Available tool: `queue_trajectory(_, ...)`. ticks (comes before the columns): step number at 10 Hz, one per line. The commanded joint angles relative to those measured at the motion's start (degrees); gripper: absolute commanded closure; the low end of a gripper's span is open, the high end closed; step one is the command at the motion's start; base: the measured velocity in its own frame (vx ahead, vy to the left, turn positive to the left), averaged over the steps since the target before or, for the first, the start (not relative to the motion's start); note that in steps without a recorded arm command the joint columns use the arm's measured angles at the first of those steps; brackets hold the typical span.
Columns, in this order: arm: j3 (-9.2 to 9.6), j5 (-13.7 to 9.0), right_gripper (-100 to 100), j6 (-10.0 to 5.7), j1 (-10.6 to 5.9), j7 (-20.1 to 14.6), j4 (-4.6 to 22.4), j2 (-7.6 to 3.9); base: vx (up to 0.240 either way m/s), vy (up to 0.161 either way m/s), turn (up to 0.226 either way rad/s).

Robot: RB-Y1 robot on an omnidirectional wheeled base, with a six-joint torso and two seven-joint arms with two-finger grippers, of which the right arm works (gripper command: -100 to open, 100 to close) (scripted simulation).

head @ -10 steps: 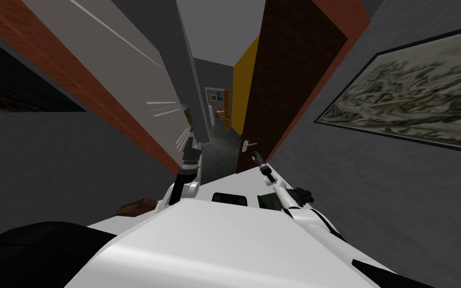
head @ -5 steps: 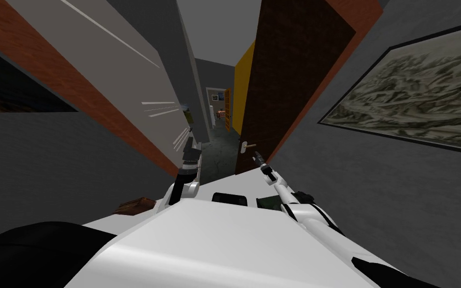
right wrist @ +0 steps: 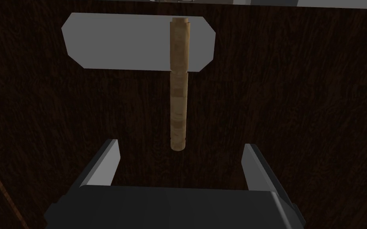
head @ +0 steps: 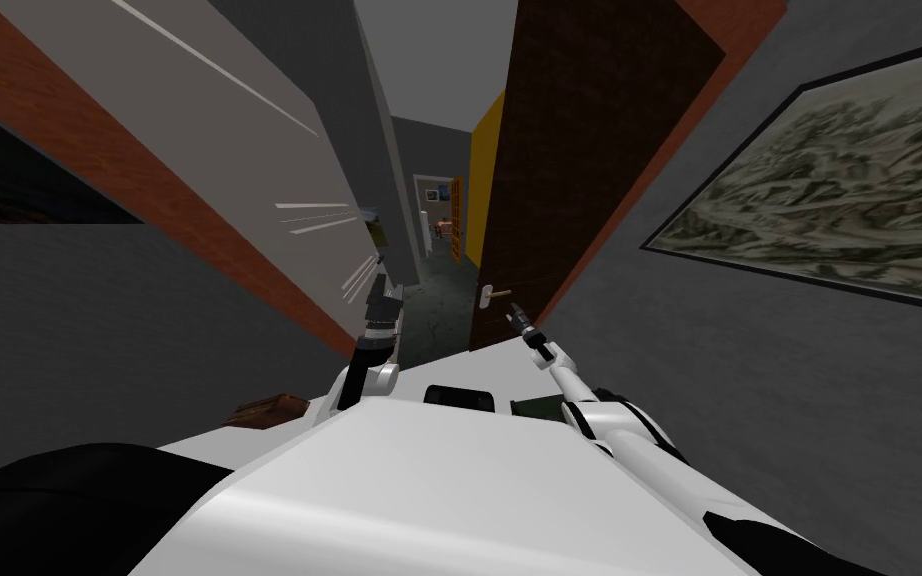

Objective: Push the door open

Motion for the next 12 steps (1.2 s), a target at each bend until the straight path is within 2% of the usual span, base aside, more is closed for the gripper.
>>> queue_trajectory(1, -0.03, 0.3, -100, -0.31, -0.89, -0.4, 1.6, -0.14, 0.036, -0.039, 0.031)
queue_trajectory(2, 0.0, 0.2, -100, -0.11, -0.45, -0.3, 0.8, -0.12, 0.016, -0.02, 0.009)
queue_trajectory(9, -0.82, -1.3, -100, 2.29, -1.72, 2.4, 1.8, 1.69, 0.183, 0.047, 0.058)
queue_trajectory(10, -0.74, -1.2, -100, 2.12, -1.56, 2.1, 1.6, 1.53, 0.084, 0.016, 0.014)
queue_trajectory(11, -0.74, -1.2, 100, 2.12, -1.56, 2.1, 1.6, 1.53, -0.011, -0.002, -0.011)
queue_trajectory(12, -0.74, -1.2, 100, 2.12, -1.56, 2.1, 1.6, 1.53, -0.025, -0.008, 0.01)
